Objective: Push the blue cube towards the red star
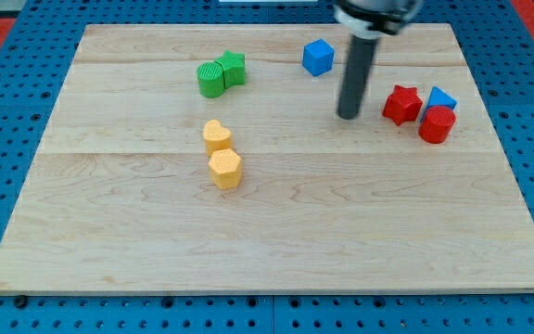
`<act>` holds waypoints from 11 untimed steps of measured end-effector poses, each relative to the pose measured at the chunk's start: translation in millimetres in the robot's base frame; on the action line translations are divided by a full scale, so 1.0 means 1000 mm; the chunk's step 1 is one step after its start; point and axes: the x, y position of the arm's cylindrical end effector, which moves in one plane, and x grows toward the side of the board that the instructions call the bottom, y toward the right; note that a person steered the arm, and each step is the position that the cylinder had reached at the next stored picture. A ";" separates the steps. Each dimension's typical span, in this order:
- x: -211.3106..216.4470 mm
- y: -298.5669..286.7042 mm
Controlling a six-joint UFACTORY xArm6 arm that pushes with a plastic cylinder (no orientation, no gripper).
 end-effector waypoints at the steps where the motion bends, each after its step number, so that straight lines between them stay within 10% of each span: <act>1: -0.054 -0.012; 4: -0.150 0.003; 8: -0.055 0.002; 11: -0.109 0.066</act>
